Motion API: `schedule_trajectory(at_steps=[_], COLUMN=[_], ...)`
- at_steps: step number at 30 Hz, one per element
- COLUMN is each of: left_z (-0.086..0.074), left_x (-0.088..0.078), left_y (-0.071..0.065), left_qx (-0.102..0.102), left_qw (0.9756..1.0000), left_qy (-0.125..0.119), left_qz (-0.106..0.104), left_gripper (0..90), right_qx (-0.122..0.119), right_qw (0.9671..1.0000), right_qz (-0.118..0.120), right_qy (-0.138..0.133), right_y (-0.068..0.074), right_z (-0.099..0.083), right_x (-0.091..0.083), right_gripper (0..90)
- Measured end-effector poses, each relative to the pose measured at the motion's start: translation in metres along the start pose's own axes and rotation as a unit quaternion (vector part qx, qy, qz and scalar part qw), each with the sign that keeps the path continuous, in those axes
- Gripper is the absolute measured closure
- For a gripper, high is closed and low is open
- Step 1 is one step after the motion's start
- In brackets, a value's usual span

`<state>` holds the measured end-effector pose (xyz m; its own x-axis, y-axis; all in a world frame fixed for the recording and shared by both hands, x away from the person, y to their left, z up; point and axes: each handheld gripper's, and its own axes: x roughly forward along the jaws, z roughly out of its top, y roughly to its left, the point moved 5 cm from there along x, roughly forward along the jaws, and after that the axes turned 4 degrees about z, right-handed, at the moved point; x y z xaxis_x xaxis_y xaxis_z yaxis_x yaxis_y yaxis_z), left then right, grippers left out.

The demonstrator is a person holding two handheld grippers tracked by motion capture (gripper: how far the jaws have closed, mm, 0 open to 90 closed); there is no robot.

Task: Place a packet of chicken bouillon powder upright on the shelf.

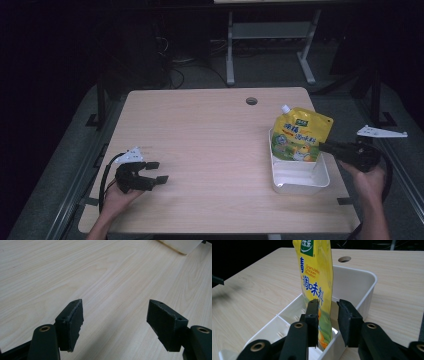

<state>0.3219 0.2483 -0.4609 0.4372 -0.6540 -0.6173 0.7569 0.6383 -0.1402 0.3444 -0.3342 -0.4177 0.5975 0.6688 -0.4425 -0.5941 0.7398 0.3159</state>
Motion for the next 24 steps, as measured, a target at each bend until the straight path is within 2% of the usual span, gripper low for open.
schedule_trajectory(at_steps=[11,24], left_z=[-0.001,-0.003], left_x=[-0.001,-0.002], left_y=[0.000,-0.001], left_qx=[0.002,0.005], left_qw=[1.0000,1.0000], left_qy=[0.002,0.007], left_qz=[0.000,0.000], left_gripper=[28.8,28.6], right_qx=[0.011,0.020], right_qw=[0.9998,0.9996], right_qz=[-0.003,-0.004], right_qy=[-0.019,-0.021], right_y=[0.006,0.015], right_z=[-0.009,-0.035], right_x=[-0.015,-0.032], right_gripper=[58.1,51.5])
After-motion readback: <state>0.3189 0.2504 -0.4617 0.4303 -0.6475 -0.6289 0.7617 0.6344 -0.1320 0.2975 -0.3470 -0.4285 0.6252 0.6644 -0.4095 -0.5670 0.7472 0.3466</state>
